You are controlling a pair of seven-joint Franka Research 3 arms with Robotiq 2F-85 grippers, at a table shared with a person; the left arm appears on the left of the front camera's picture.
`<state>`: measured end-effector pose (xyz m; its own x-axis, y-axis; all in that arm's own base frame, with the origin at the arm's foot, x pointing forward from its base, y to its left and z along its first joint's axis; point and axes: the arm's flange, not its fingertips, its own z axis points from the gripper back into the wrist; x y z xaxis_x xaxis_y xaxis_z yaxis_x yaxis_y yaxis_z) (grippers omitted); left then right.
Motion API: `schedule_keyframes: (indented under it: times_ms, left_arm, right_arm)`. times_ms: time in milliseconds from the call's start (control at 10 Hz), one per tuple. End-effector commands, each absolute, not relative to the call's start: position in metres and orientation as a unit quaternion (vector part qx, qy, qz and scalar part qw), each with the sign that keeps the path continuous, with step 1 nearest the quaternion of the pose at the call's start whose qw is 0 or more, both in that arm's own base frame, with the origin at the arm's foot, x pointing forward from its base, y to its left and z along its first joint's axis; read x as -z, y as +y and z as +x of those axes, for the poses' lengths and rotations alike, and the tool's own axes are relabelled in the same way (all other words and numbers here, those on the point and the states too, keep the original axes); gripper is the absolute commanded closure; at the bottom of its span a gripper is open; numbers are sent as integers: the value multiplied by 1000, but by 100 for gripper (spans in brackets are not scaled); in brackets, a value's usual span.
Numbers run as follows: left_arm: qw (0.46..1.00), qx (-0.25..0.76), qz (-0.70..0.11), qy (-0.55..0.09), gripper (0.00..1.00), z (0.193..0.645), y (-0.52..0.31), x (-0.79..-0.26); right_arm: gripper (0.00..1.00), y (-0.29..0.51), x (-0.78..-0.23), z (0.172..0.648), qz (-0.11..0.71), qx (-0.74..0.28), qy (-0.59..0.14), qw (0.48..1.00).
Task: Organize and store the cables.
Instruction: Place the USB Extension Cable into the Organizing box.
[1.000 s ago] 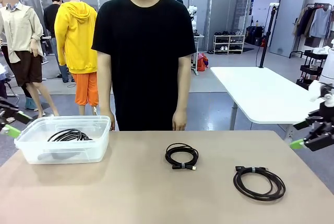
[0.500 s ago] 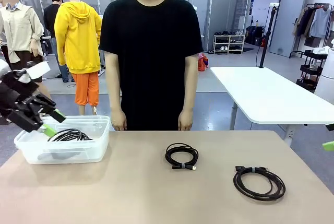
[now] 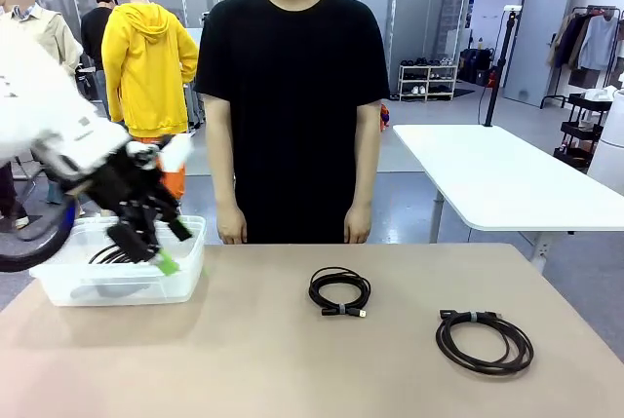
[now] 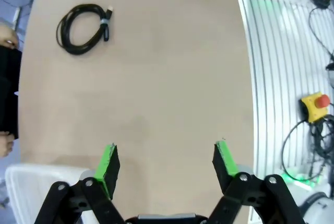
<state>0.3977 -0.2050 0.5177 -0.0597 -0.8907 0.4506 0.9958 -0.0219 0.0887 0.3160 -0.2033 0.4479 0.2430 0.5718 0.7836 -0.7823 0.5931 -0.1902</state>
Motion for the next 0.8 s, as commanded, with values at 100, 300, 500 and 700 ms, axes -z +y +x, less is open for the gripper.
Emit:
schedule_keyframes:
  times_ms: [100,300,500,700]
  left_arm:
    - [703,695,-65,-136,9,432,-288,-501]
    - [696,710,-48,-96,9,448,-344,-481]
    - [684,725,-44,-70,9,471,-386,-458]
    - [680,728,-58,-68,9,485,-422,-441]
  right_arm:
    - [0,-195,-452,323,117,-431,-430,785]
    - [0,-195,-452,323,117,-431,-430,785]
    - [0,-195,-452,323,117,-431,-430,785]
    - [0,-195,-452,323,117,-431,-430,785]
